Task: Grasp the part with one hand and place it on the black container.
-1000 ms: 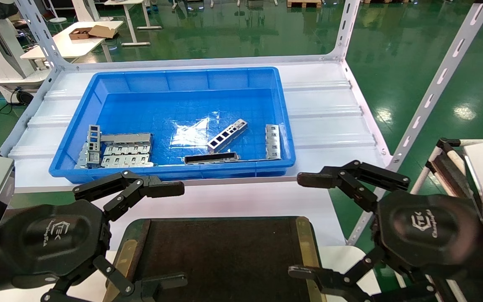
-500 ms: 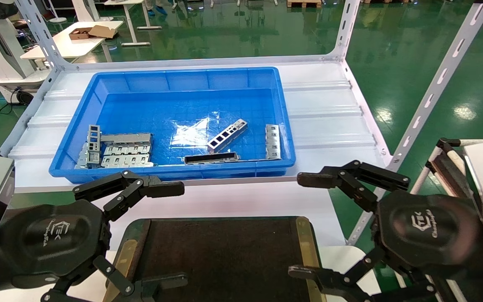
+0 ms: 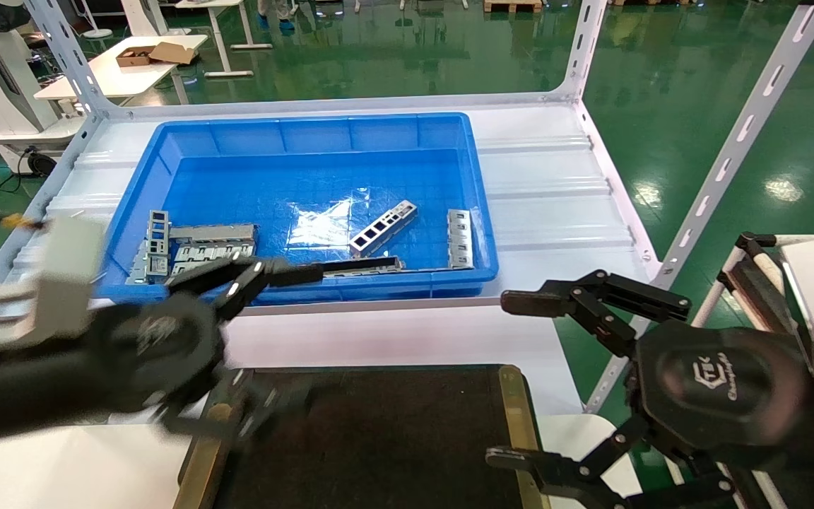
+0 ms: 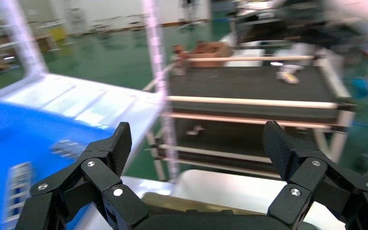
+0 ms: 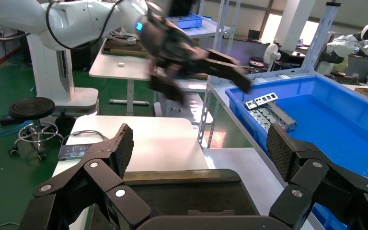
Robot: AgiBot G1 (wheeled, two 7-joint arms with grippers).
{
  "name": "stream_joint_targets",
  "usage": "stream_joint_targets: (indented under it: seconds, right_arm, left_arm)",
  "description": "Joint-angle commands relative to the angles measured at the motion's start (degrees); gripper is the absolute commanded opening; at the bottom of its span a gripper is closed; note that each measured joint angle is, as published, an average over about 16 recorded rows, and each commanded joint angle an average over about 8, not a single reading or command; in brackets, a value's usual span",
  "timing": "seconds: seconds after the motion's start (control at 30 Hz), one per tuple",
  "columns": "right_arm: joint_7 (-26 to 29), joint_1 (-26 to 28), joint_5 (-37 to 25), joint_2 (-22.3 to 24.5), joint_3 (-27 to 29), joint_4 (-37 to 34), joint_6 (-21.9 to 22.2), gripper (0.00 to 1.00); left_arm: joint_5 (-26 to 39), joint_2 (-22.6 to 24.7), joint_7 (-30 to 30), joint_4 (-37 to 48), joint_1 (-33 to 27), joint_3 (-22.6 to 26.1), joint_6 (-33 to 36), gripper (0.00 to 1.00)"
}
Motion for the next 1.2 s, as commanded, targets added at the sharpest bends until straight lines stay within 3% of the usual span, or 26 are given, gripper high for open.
stream_joint_targets:
  seconds: [0.03,0.3,0.6,0.63,0.7,0.73,0.9,0.93,1.0,1.2]
  right_arm:
    - [0.00,0.00,0.00,0.00,0.00,0.00,0.00,1.00]
    - [0.00,0.00,0.00,0.00,0.00,0.00,0.00,1.00]
    - [0.00,0.00,0.00,0.00,-0.01,0.00,0.00,1.00]
    - [0.00,0.00,0.00,0.00,-0.01,0.00,0.00,1.00]
    - [0.00,0.00,0.00,0.00,-0.01,0.00,0.00,1.00]
    - [0.00,0.00,0.00,0.00,-0.01,0.00,0.00,0.95]
    - [-0.01,0.00,0.01,0.00,-0.01,0.00,0.00,0.33]
    - [-0.01,0.00,0.01,0.00,-0.01,0.00,0.00,0.20]
    - [-0.01,0.01,0.01,0.00,-0.01,0.00,0.00,0.00]
    - [-0.01,0.01,0.01,0.00,-0.01,0.00,0.00,0.00]
  left_arm:
    - [1.95,1.28,-0.19,0.11,-0.51,0.52,-2.97,1.00]
    - [13.95,10.03,-3.46,6.36,-6.76,6.29,-13.98,1.00]
    - [25.31,21.94,-2.52,21.51,-14.92,11.76,-24.01,1.00]
    - [26.21,23.22,-2.24,23.54,-15.77,12.16,-25.06,0.99]
    - [27.69,25.65,-1.54,27.47,-17.35,12.79,-27.10,0.80]
    - [28.32,26.80,-1.08,29.40,-18.09,13.04,-28.06,0.68]
    - [29.89,31.49,1.74,38.22,-21.27,13.50,-31.58,0.06]
    - [30.02,32.27,2.34,39.88,-21.85,13.50,-32.10,0.01]
    - [30.14,33.64,3.45,43.00,-22.94,13.47,-32.95,0.00]
    - [29.80,36.18,6.57,50.32,-25.47,13.41,-34.35,0.00]
